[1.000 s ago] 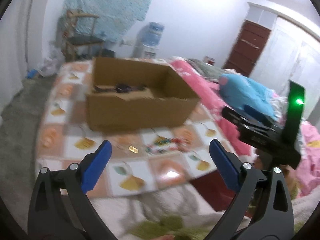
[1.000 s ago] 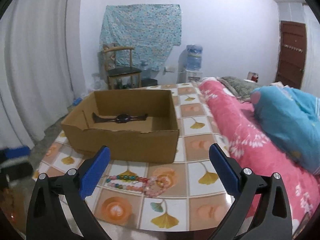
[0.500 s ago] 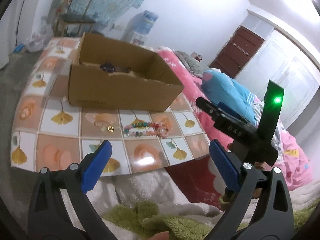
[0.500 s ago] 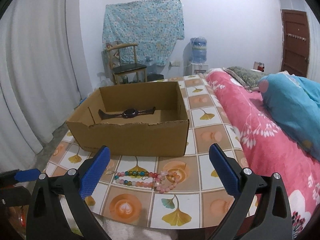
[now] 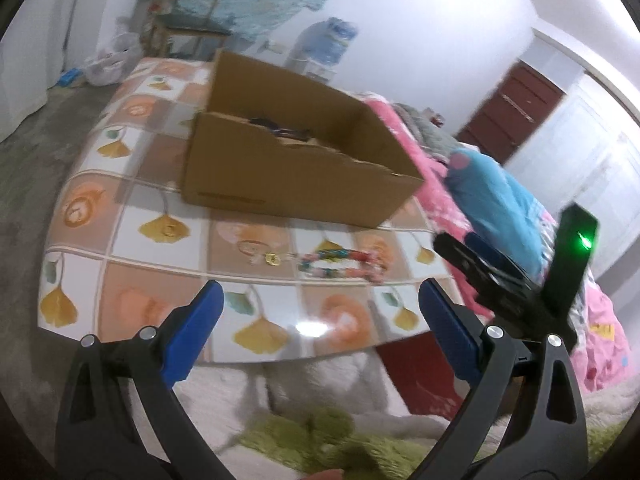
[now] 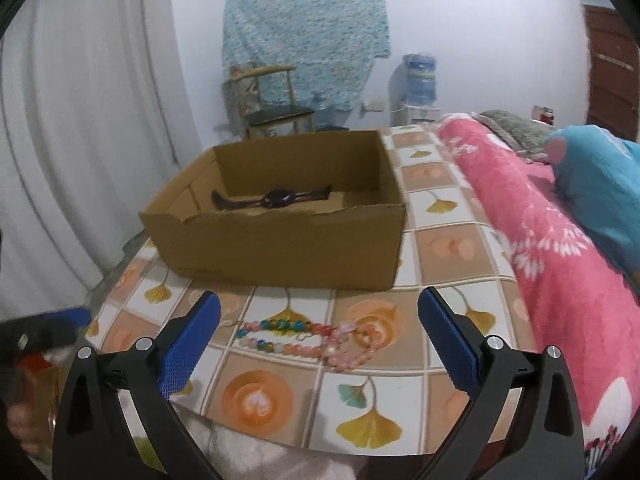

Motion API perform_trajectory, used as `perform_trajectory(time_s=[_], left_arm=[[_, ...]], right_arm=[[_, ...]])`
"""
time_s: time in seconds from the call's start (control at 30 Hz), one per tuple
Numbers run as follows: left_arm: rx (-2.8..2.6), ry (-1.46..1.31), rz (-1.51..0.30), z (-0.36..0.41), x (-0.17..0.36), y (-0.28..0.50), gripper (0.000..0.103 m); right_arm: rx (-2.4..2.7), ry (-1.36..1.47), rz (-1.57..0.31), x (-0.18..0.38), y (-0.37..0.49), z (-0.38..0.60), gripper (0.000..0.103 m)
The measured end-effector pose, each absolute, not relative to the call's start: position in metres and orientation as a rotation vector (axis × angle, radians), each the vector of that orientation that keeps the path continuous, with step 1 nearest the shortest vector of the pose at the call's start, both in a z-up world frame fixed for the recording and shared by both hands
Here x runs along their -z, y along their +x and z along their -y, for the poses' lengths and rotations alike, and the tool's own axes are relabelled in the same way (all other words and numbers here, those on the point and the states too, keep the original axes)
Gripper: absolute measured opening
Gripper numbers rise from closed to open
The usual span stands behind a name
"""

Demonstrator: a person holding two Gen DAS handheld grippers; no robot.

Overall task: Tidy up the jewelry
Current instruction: 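Withdraw both tools from the box back toward the table, then lower the left tool onto the gold ring and close its fingers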

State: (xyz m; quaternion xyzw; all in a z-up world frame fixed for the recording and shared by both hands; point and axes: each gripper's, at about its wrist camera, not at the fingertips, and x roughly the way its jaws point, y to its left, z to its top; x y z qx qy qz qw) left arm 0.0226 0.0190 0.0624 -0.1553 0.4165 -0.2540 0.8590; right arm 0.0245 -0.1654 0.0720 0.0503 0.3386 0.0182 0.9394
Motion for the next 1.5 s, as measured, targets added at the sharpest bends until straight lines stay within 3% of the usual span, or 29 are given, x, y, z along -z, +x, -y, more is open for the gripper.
perform_trajectory(time_s=[0.63,0.7,1.0,1.07,1.27,1.5], left_arm=[[0.22,0.0,-0.906,-0.046,-0.02,0.084,0.094],[0.219,0.011,-0.902,-0.046,-0.018,0.086,0.093],[0.2,0.104,-0.903,-0.041,-0.011,0.102,0.069],[0.209,0.126,-0.911,-0.038,-0.008,0.106,0.06],[0.255,0.148,-0.949,-0.032,-0.001,0.114,0.04],[0.287,0.165,-1.001,-0.026,0.01,0.122,0.023]], right_arm=[[-0.314,0.178,-0.947,-0.027,0.061,0.117,0.096],[-0.328,0.17,-0.953,-0.026,0.063,0.113,0.09],[-0.377,0.179,-0.97,-0.018,0.081,0.1,0.072],[-0.39,0.178,-0.966,-0.018,0.083,0.097,0.069],[-0.409,0.164,-0.97,-0.017,0.09,0.092,0.068],[-0.411,0.171,-0.978,-0.012,0.098,0.09,0.068]])
